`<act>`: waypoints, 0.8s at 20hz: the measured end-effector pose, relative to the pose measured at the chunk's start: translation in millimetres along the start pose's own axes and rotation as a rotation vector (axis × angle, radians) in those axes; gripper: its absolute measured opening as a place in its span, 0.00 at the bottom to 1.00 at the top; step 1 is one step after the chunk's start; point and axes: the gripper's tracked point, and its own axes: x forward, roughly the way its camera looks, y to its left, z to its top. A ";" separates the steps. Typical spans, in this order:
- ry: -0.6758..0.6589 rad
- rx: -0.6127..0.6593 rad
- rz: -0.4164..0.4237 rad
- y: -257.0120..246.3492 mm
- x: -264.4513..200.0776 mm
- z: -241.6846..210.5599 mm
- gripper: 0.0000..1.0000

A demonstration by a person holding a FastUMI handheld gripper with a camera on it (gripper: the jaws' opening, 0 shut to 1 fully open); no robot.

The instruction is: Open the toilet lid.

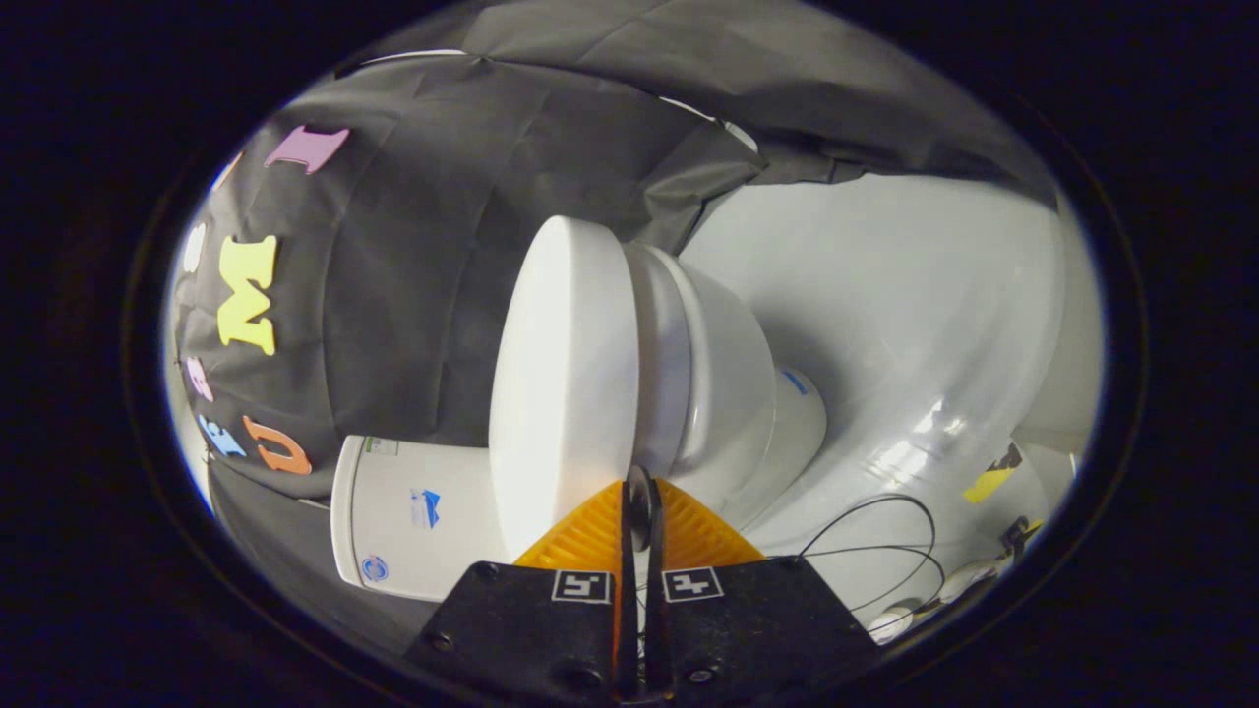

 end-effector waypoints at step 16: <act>-0.062 -0.147 0.016 54.7 -28.0 2.9 0.05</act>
